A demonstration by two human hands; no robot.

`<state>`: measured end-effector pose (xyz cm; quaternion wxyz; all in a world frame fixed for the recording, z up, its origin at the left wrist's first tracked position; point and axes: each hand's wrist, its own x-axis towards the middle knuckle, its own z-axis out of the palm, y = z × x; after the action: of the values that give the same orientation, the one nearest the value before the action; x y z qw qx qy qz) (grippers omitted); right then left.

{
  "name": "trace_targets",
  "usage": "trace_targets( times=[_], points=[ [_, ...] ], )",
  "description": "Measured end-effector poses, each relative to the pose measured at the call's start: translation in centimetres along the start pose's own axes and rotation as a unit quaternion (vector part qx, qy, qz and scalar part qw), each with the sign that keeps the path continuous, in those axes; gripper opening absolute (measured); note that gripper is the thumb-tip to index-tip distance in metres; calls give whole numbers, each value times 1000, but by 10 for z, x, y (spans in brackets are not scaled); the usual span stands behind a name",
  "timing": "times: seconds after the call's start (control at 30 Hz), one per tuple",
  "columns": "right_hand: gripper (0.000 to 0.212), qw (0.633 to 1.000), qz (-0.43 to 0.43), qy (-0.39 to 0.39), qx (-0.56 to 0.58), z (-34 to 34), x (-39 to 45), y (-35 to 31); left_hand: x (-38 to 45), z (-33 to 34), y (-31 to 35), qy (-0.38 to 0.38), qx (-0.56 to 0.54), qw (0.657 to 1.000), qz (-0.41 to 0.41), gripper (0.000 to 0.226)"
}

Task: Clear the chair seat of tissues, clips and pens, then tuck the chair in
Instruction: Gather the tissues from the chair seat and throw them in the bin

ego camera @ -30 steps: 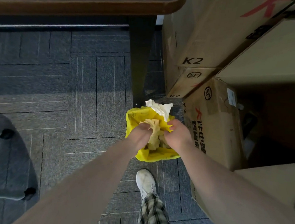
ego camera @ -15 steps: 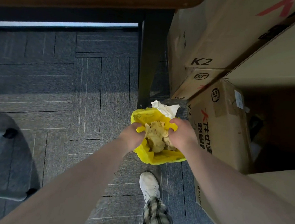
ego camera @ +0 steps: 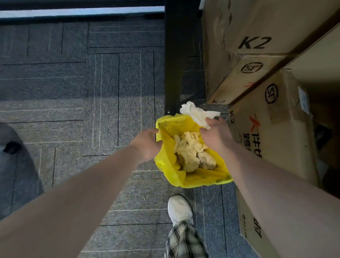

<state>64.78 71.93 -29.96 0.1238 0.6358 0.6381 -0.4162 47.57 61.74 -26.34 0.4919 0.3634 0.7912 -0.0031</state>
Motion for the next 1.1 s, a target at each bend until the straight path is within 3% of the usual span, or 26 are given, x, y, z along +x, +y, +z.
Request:
trace_targets(
  times=[0.13,0.23,0.33,0.53,0.83,1.1],
  points=[
    [41,989,-101,65,-85,0,-37,0,-6,-2,3,5,-4,1000,11,53],
    [43,986,-60,-7,-152,8,-52,9,-12,-5,4,6,-12,1000,14,54],
    [52,988,-14,-96,-121,15,-63,16,-22,-9,2,6,-14,1000,17,55],
    [49,971,-39,-138,-192,16,-93,-9,-60,-30,-23,-2,-40,999,-11,57],
    [52,945,-119,-130,-277,19,-179,-135,-161,-113,-111,69,-128,989,-22,55],
    [54,913,-241,-115,-308,95,-304,-293,-302,-196,-260,164,-114,979,-52,57]
  ],
)
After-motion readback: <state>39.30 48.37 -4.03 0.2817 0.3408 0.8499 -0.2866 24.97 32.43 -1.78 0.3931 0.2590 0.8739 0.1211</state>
